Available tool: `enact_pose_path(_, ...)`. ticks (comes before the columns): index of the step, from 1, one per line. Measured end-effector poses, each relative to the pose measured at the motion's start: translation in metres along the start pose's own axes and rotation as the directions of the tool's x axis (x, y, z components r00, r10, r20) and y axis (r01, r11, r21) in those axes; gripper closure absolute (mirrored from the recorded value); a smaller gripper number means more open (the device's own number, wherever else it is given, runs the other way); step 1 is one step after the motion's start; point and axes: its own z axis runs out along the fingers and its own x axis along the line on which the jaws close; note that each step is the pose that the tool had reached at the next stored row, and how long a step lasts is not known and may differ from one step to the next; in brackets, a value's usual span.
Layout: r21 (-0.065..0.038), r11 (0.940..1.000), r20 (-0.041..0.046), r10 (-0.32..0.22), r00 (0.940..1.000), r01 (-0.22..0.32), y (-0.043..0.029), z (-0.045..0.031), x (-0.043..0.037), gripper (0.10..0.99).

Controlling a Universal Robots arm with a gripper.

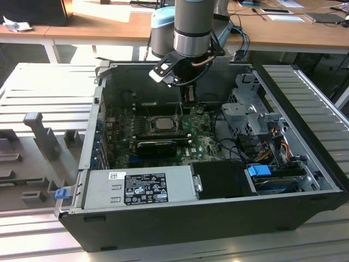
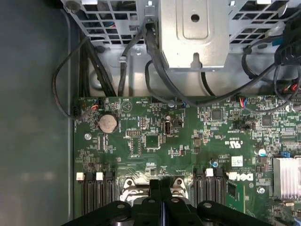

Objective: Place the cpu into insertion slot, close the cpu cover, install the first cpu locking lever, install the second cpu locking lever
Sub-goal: 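Close the cpu cover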

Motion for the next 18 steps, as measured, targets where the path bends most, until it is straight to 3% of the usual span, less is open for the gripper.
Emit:
enact_pose_path(5,0.0,1.0,-0.0003,0.0,1.0,0.0,-0.0143,0.0004,-0.0002,0.98)
enact_pose_path(8,0.0,1.0,0.0004,0.0,1.0,0.0,-0.0161,0.0065,-0.0002,0.98)
enact_pose_path(10,0.0,0.9991,-0.0015,-0.041,0.9991,0.041,-0.017,0.0149,-0.0002,0.98)
enact_pose_path(12,0.0,0.9979,-0.0026,-0.065,0.9979,0.065,-0.018,0.0182,-0.0002,0.98)
enact_pose_path(13,-0.001,0.9976,-0.003,-0.07,0.9975,0.07,-0.0282,0.0208,-0.0003,0.98)
enact_pose_path(14,0.0,0.9976,-0.0028,-0.07,0.9976,0.07,-0.0314,0.0211,-0.0005,0.98)
enact_pose_path(18,0.0,0.9976,-0.0028,-0.07,0.9975,0.07,-0.0363,0.0222,-0.0005,0.98)
